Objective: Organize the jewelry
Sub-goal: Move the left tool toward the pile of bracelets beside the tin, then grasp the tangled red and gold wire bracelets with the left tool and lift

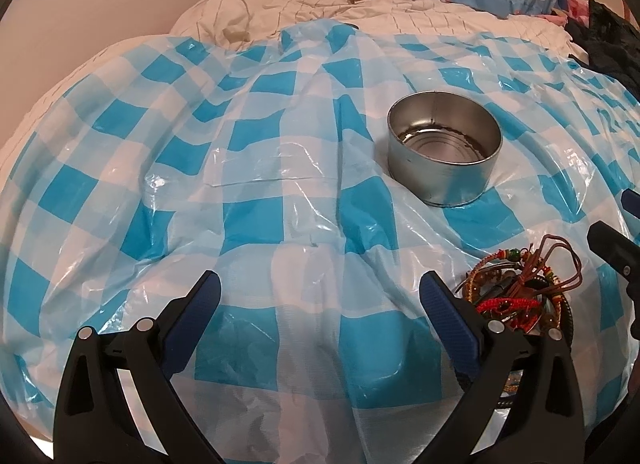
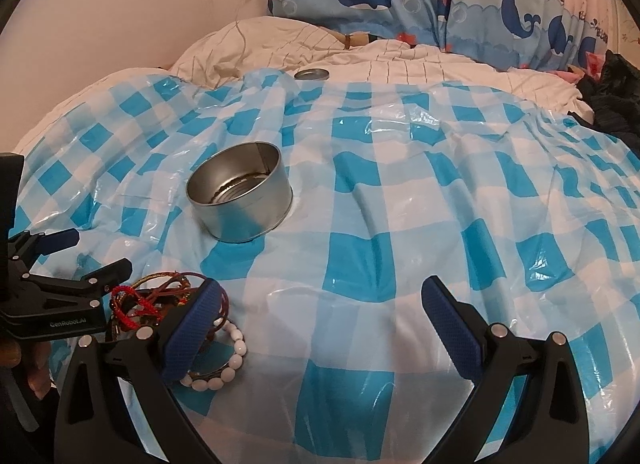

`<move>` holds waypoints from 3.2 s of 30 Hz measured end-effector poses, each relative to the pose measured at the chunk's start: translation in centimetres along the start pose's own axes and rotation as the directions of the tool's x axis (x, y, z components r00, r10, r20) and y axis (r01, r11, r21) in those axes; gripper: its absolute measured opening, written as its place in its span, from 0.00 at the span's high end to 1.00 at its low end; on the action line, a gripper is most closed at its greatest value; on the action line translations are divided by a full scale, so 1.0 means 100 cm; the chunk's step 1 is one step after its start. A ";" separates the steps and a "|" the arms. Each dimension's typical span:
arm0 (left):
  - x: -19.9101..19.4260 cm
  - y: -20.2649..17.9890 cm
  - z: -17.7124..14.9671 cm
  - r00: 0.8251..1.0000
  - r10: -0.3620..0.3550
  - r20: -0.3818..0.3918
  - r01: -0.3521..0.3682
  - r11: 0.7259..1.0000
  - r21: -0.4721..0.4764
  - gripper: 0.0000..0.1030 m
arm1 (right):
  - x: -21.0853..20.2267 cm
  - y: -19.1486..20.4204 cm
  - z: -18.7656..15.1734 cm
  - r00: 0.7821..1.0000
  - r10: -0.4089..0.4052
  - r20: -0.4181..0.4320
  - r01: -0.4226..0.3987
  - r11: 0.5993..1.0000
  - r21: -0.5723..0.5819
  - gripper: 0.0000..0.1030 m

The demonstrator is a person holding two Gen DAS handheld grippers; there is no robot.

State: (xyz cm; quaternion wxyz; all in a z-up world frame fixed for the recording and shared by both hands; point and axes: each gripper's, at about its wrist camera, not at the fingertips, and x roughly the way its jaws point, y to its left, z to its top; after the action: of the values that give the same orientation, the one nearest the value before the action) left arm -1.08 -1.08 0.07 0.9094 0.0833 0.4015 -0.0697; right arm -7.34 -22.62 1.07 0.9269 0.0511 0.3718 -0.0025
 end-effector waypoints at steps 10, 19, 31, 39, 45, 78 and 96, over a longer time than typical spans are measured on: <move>-0.001 -0.001 0.000 1.000 -0.007 0.007 0.007 1.000 -0.007 0.07 | 0.002 0.001 -0.001 1.000 0.030 -0.011 -0.030 1.000 0.006 0.07; 0.000 -0.006 0.000 1.000 0.008 -0.015 -0.007 1.000 0.022 0.07 | 0.003 0.002 -0.003 0.999 0.050 -0.019 -0.050 0.999 0.010 0.07; 0.001 -0.006 0.000 1.000 0.006 -0.027 -0.005 0.999 0.033 0.07 | 0.002 0.007 -0.004 0.990 0.140 -0.026 -0.140 0.990 0.014 0.07; 0.001 0.000 0.001 0.999 -0.004 -0.033 0.005 1.000 0.010 0.07 | 0.002 0.017 -0.006 0.976 0.217 -0.033 -0.218 0.976 -0.019 0.16; -0.001 0.000 0.001 0.999 -0.036 -0.037 0.037 0.999 0.013 0.07 | 0.017 0.017 -0.007 0.953 0.292 -0.087 -0.291 0.957 0.022 0.45; 0.008 0.036 0.006 0.955 -0.292 -0.047 0.275 0.935 -0.222 0.07 | 0.027 0.000 -0.007 0.851 0.512 -0.116 -0.472 0.843 0.259 0.46; -0.008 -0.003 0.000 0.941 -0.336 -0.031 0.336 0.942 -0.012 0.07 | 0.003 0.000 0.005 0.843 0.535 0.052 -0.534 0.824 0.189 0.98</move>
State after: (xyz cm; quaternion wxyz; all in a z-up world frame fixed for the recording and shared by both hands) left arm -1.70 -1.34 0.63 0.8778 0.0117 0.4249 -0.2210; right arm -6.79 -22.66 1.23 0.8802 0.2440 0.3420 0.2207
